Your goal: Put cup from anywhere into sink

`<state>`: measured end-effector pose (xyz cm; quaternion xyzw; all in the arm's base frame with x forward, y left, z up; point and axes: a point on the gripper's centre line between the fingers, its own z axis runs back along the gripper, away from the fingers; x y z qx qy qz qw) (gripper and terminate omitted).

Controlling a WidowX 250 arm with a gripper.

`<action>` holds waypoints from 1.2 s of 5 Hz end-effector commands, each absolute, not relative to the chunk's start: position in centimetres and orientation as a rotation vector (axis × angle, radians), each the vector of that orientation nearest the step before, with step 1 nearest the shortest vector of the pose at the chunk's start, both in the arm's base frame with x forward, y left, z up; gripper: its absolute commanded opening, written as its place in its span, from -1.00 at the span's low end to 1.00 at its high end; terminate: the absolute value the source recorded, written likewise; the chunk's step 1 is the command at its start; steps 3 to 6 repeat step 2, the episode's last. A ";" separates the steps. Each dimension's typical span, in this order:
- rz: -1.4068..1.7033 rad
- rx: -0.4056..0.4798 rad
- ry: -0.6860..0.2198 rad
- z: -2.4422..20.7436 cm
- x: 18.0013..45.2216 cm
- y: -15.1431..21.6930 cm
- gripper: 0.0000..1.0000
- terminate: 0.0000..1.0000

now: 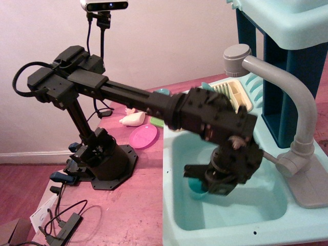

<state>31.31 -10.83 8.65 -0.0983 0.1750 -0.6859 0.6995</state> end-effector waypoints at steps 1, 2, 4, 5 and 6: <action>-1.544 -0.207 0.313 10.1 31.5 -10.4 1.00 -1.00; -1.545 -0.193 0.306 10.6 32.2 -10.2 1.00 1.00; -1.545 -0.193 0.306 10.6 32.2 -10.2 1.00 1.00; -1.545 -0.193 0.306 10.6 32.2 -10.2 1.00 1.00; -1.545 -0.193 0.306 10.6 32.2 -10.2 1.00 1.00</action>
